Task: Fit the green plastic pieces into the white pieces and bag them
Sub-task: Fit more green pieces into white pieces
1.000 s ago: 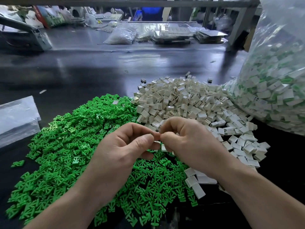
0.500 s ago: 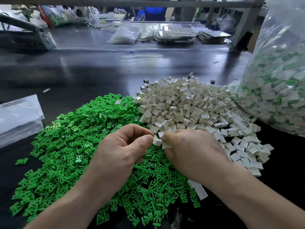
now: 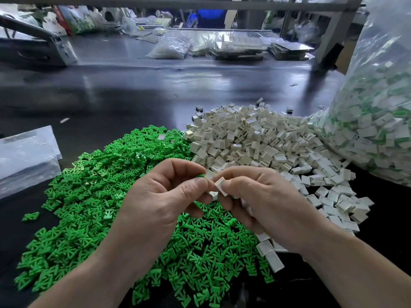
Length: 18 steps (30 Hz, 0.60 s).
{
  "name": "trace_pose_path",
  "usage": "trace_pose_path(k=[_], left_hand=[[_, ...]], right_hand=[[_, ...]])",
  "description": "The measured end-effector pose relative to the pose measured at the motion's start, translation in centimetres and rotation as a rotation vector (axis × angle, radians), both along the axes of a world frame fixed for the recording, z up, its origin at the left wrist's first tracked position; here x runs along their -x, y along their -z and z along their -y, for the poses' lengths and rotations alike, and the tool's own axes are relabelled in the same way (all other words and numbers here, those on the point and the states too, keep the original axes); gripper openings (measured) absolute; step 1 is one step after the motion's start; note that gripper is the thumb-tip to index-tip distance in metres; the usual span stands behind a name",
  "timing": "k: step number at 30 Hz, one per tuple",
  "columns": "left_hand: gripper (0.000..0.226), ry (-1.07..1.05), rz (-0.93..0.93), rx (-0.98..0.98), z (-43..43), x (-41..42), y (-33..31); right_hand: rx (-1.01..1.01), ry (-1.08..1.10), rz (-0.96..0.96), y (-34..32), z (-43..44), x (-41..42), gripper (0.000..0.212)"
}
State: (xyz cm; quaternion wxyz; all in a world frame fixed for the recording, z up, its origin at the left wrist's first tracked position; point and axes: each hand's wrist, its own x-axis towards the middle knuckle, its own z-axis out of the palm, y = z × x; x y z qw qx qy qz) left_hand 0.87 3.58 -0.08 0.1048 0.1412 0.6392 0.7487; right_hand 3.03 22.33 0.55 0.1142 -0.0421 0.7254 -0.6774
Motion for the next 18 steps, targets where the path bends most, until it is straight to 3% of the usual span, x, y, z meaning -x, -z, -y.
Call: trace_pose_path(k=[8, 16, 18], left_hand=[[0.021, -0.083, -0.040, 0.048, 0.20, 0.02, 0.14], [0.007, -0.023, 0.055, -0.034, -0.09, 0.12, 0.51], [0.006, -0.020, 0.066, -0.031, -0.13, 0.14, 0.54]], right_hand=[[0.134, -0.006, 0.058, 0.08, 0.13, 0.11, 0.017], [0.250, 0.031, 0.124, -0.06, 0.56, -0.03, 0.007], [0.294, 0.065, 0.130, -0.15, 0.48, 0.06, 0.017]])
